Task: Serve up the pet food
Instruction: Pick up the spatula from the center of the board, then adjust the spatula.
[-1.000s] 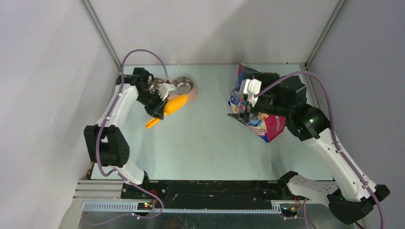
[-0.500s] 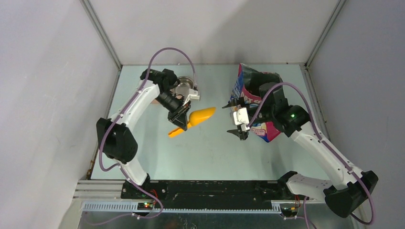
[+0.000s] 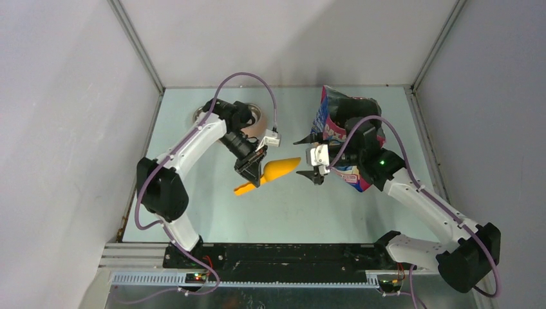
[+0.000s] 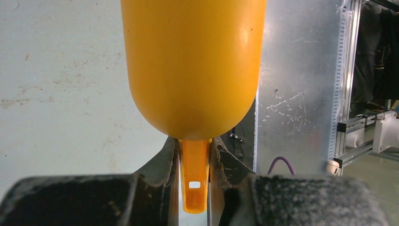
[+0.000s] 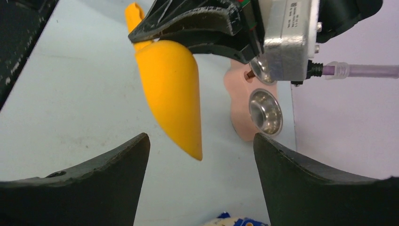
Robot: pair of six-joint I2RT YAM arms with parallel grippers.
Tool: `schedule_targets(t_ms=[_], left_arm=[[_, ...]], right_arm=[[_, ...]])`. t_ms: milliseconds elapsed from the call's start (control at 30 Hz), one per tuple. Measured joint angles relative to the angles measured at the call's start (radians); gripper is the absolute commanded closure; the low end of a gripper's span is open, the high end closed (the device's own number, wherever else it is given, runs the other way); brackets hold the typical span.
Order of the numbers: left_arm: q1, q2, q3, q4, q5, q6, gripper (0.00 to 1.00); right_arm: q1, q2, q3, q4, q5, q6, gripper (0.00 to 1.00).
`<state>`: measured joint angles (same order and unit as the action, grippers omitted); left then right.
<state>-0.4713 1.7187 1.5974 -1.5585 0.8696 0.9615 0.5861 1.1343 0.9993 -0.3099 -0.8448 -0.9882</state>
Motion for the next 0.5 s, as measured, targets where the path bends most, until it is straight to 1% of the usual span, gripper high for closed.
schedule_targets(t_ms=[100, 300, 400, 500], left_arm=[[-0.009, 0.000, 0.000, 0.000, 0.003, 0.000, 1.00], [-0.011, 0.000, 0.000, 0.000, 0.018, 0.001, 1.00], [-0.011, -0.002, 0.000, -0.001, 0.029, 0.005, 1.00], [-0.011, -0.010, 0.000, 0.000, 0.029, 0.008, 1.00]], right_arm=[[-0.015, 0.001, -0.030, 0.083, -0.034, 0.089, 0.20], [-0.066, 0.003, -0.091, 0.311, -0.144, 0.340, 0.25], [-0.078, 0.011, -0.105, 0.371, -0.183, 0.415, 0.26], [-0.078, 0.021, -0.109, 0.390, -0.222, 0.439, 0.26]])
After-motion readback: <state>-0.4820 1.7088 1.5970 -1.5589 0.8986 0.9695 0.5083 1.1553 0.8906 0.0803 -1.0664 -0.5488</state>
